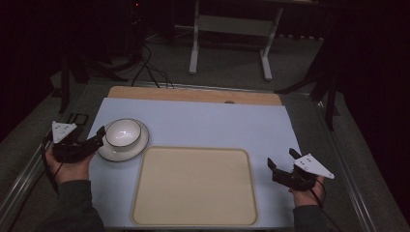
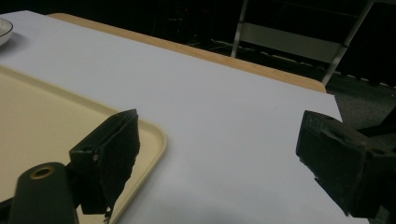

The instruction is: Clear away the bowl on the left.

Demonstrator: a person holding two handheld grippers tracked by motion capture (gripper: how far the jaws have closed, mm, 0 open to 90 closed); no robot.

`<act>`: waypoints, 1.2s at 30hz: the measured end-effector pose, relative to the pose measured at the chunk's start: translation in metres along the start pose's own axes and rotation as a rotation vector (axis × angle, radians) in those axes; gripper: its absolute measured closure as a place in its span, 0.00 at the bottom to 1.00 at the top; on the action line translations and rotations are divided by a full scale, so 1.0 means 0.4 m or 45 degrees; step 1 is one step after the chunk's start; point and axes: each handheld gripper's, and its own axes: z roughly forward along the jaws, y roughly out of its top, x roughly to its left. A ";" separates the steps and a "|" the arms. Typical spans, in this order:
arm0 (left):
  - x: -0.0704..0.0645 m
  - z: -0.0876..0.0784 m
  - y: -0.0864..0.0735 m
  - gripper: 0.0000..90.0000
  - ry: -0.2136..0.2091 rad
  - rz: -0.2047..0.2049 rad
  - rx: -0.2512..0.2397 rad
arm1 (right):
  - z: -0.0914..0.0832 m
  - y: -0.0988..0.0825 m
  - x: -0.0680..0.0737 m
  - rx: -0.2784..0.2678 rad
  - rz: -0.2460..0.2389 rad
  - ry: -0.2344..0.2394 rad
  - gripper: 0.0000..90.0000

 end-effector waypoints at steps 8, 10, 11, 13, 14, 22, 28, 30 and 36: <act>-0.022 0.022 0.021 0.33 -0.016 0.037 -0.004 | -0.004 0.002 0.001 -0.019 -0.020 -0.013 0.15; -0.025 0.028 0.024 0.33 -0.014 0.043 0.002 | -0.005 0.002 0.001 -0.019 -0.021 -0.014 0.15; -0.025 0.030 0.025 0.33 -0.014 0.044 0.006 | -0.006 0.002 0.001 -0.022 -0.021 -0.015 0.15; -0.027 0.040 0.028 0.33 -0.014 0.050 0.010 | -0.007 0.003 0.000 -0.027 -0.022 -0.017 0.15; -0.027 0.040 0.028 0.33 -0.014 0.050 0.010 | -0.008 0.003 0.000 -0.027 -0.021 -0.018 0.15; -0.028 0.069 0.025 0.33 -0.022 0.058 0.030 | -0.008 0.003 0.001 -0.034 -0.036 -0.021 0.15; -0.028 0.087 0.022 0.33 -0.036 0.058 0.037 | -0.010 0.004 0.000 -0.036 -0.034 -0.027 0.15; -0.027 0.093 0.021 0.33 -0.042 0.061 0.041 | -0.010 0.004 0.001 -0.037 -0.035 -0.025 0.15; -0.019 0.119 0.017 0.33 -0.052 0.047 0.073 | -0.009 0.004 0.003 -0.033 -0.041 -0.022 0.15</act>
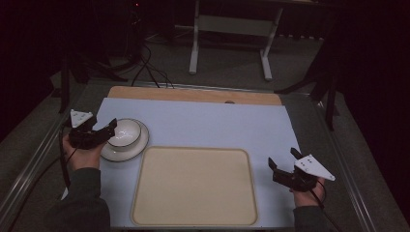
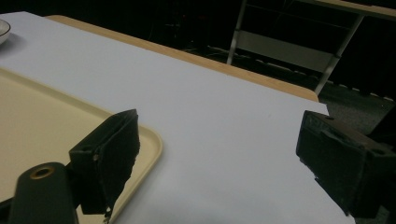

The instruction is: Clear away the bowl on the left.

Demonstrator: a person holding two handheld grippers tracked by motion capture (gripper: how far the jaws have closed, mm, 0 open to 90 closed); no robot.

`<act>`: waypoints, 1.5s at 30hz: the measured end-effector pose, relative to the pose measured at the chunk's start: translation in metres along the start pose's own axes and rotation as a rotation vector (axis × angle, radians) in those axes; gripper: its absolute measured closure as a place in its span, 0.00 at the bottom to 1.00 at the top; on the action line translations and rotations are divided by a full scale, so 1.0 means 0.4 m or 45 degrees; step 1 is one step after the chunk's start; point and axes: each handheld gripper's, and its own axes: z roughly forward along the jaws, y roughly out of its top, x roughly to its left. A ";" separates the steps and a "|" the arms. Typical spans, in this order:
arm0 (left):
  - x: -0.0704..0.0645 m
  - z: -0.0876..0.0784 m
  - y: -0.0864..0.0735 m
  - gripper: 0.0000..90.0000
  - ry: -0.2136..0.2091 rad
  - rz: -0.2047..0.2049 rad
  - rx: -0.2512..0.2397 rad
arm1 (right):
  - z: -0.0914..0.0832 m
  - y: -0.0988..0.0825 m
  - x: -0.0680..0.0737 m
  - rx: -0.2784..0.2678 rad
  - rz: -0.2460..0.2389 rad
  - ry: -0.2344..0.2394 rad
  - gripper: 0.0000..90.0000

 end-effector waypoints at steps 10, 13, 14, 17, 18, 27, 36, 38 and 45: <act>0.008 0.031 -0.006 0.34 0.019 -0.016 0.064 | 0.001 0.000 0.001 0.004 0.001 0.001 0.15; 0.012 0.043 -0.008 0.35 0.019 -0.039 0.077 | 0.001 0.000 0.001 0.005 0.000 0.003 0.15; 0.013 0.047 -0.008 0.35 0.020 -0.044 0.081 | 0.001 0.000 0.001 0.005 0.000 0.003 0.15; 0.014 0.059 -0.011 0.35 0.022 -0.057 0.099 | 0.001 0.000 0.001 0.004 0.000 0.002 0.15; 0.014 0.059 -0.011 0.35 0.022 -0.057 0.099 | 0.001 0.000 0.001 0.004 0.000 0.002 0.15; 0.019 0.098 -0.029 0.37 0.037 -0.066 0.169 | 0.000 0.000 0.001 0.002 0.001 0.001 0.15; 0.028 0.120 -0.054 0.38 0.054 -0.086 0.222 | 0.000 0.000 0.001 0.004 0.004 -0.001 0.15; 0.030 0.124 -0.060 0.39 0.057 -0.093 0.237 | 0.000 0.000 0.001 0.002 0.004 -0.001 0.15; 0.037 0.132 -0.077 0.44 0.074 -0.110 0.290 | 0.000 0.000 0.000 -0.001 0.003 -0.003 0.15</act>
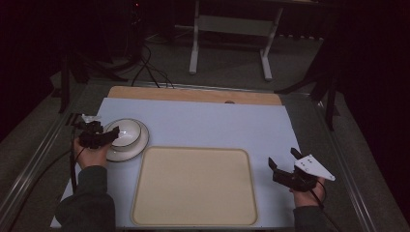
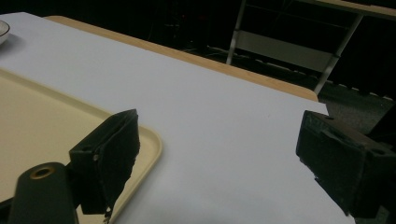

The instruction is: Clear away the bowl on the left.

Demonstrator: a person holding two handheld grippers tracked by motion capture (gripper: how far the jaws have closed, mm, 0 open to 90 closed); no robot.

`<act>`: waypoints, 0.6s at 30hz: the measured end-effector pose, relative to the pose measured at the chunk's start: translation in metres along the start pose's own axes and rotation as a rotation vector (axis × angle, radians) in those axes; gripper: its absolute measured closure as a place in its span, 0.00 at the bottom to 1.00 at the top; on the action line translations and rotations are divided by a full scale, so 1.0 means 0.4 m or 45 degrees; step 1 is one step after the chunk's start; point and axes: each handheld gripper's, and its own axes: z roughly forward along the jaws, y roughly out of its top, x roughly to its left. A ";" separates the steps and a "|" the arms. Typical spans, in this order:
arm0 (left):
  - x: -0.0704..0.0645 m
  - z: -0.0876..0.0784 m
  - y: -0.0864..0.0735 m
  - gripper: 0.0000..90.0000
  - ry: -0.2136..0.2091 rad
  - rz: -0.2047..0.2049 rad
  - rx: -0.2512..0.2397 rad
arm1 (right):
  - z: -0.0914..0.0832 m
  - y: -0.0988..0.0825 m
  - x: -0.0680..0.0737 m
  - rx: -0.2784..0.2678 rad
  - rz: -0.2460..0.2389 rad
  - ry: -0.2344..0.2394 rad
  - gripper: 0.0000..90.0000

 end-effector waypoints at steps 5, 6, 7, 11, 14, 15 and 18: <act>0.007 0.011 -0.012 0.51 -0.022 -0.038 0.053 | 0.000 0.000 0.000 0.000 0.000 -0.002 0.15; 0.007 0.011 -0.012 0.52 -0.022 -0.038 0.053 | 0.000 0.000 0.000 0.000 0.000 -0.002 0.15; 0.008 0.013 -0.014 0.53 -0.022 -0.041 0.063 | 0.000 0.000 0.000 -0.001 0.001 -0.001 0.15; 0.011 0.021 -0.019 0.59 -0.040 -0.062 0.098 | -0.001 0.000 0.000 -0.004 0.003 0.003 0.15; 0.014 0.027 -0.021 0.62 -0.055 -0.087 0.116 | -0.002 0.001 0.000 -0.003 0.003 0.002 0.15; 0.015 0.028 -0.022 0.62 -0.058 -0.091 0.124 | -0.002 0.000 0.000 -0.004 0.005 0.003 0.15; 0.014 0.033 -0.023 0.63 -0.073 -0.100 0.140 | -0.002 0.000 0.000 -0.005 0.004 0.003 0.15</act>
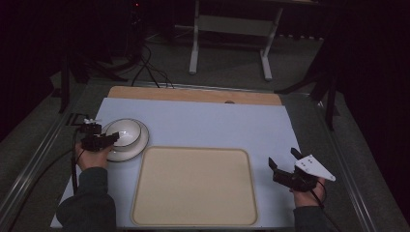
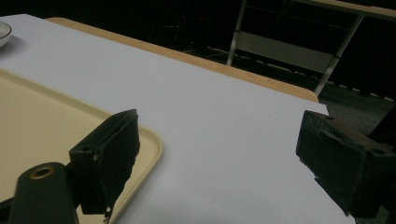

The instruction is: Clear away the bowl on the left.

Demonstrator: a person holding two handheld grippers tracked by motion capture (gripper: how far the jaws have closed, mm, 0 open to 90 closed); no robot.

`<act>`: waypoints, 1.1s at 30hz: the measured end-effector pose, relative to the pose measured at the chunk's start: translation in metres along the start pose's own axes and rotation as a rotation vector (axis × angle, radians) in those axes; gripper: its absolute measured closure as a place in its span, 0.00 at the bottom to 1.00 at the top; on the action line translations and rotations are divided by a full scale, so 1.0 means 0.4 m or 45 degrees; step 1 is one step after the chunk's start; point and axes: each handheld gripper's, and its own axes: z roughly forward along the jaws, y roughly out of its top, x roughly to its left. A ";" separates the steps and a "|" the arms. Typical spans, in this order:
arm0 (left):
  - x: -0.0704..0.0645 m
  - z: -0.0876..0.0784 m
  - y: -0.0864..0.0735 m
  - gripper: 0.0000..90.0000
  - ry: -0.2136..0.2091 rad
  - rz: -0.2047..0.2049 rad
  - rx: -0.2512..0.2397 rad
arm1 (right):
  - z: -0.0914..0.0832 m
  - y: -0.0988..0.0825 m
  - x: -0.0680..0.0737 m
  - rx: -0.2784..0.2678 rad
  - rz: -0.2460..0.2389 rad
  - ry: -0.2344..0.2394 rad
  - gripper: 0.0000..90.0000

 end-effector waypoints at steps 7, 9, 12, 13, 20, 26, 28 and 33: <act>0.000 0.009 -0.003 0.66 -0.032 -0.016 0.035 | 0.001 0.000 0.001 0.001 -0.002 0.002 0.15; 0.002 0.010 -0.002 0.69 -0.035 -0.026 0.041 | 0.001 0.000 0.001 0.000 -0.003 0.002 0.15; 0.010 0.009 0.000 0.75 -0.049 -0.071 0.052 | 0.001 0.000 0.001 0.002 -0.003 0.002 0.15; 0.012 0.009 0.001 0.76 -0.055 -0.079 0.055 | 0.001 0.000 0.001 0.001 -0.003 0.002 0.15; 0.018 0.005 0.002 0.85 -0.073 -0.110 0.063 | 0.002 -0.001 0.002 0.007 -0.009 0.006 0.15; 0.023 0.002 0.001 0.89 -0.085 -0.141 0.059 | 0.003 -0.001 0.003 0.008 -0.011 0.008 0.15; 0.027 0.000 -0.001 0.89 -0.108 -0.174 0.047 | 0.003 -0.001 0.002 0.009 -0.011 0.008 0.15; 0.037 -0.009 -0.010 0.89 -0.159 -0.219 0.012 | 0.003 -0.001 0.002 0.008 -0.012 0.006 0.15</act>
